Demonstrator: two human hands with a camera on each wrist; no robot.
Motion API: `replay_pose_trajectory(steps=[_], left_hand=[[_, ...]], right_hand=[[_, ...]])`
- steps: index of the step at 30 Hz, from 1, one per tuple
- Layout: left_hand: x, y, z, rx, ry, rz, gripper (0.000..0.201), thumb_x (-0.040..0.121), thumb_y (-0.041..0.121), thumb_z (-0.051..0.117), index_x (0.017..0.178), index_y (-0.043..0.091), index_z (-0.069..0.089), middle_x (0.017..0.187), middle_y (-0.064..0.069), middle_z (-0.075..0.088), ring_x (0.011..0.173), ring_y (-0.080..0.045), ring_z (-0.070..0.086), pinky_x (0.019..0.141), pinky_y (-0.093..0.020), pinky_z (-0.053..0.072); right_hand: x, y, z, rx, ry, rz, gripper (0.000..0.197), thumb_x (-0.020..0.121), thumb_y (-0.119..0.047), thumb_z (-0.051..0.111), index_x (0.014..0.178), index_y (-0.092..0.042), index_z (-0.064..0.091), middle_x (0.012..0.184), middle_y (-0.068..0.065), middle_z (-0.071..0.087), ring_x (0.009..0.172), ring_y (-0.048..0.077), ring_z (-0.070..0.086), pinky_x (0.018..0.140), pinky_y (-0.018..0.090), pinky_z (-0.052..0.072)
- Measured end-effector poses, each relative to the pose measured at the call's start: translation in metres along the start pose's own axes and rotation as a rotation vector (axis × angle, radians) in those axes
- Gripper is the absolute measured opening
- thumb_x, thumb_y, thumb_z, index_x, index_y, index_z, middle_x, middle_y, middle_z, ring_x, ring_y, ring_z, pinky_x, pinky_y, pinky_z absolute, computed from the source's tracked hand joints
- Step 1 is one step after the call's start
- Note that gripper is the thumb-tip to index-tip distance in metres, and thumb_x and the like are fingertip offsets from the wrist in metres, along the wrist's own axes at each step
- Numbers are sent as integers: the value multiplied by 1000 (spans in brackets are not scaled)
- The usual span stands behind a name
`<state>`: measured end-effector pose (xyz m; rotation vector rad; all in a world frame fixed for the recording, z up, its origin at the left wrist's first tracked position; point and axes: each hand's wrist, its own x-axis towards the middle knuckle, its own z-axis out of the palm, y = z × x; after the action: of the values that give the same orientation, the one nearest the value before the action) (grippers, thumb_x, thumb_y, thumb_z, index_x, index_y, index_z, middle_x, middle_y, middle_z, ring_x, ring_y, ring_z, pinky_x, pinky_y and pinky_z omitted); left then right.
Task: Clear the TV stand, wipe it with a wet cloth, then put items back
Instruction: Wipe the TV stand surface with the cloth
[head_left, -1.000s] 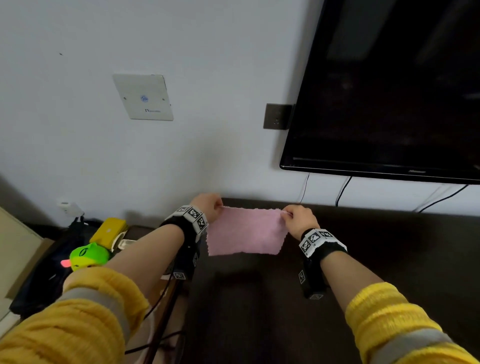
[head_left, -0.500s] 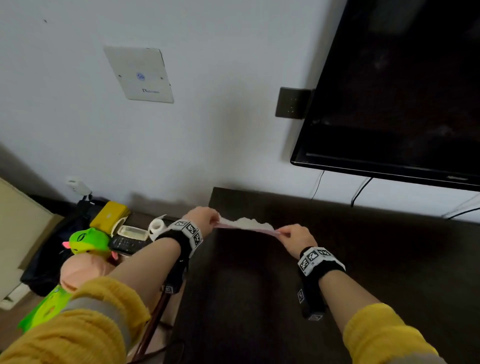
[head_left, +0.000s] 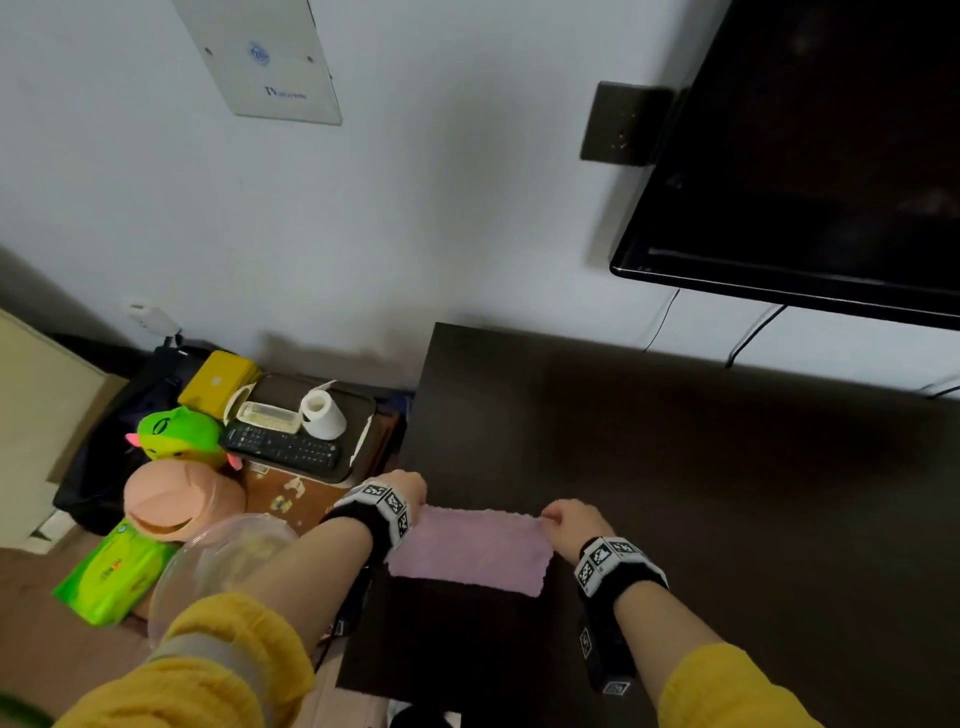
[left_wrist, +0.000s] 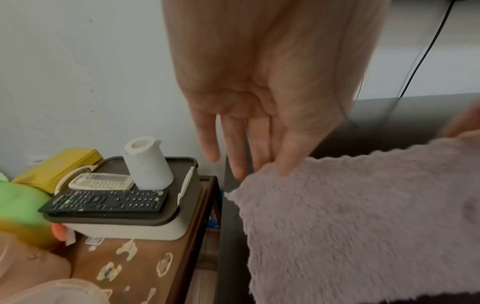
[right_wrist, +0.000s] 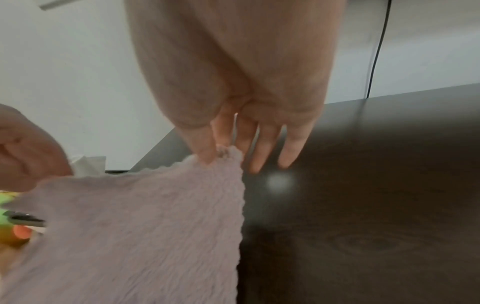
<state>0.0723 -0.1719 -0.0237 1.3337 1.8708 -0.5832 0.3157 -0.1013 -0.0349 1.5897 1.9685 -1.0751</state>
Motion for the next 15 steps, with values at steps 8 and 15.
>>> replay_pose_trajectory(steps=[8,15], left_hand=[[11,3,61,-101,231,76,53,95,17,40,146,17,27,155,-1,26,140,-24,29,111,-40,33],[41,18,103,35,278,186,60,101,33,26,152,13,1,161,-4,-4,148,-20,-5,121,-39,1]], right_hand=[[6,-14,54,-37,69,-134,49,94,-16,41,142,-22,32,146,5,38,129,25,42,103,39,41],[37,-20,109,-365,147,-311,60,97,-44,12,152,-23,3,160,2,-5,147,21,-9,119,37,-7]])
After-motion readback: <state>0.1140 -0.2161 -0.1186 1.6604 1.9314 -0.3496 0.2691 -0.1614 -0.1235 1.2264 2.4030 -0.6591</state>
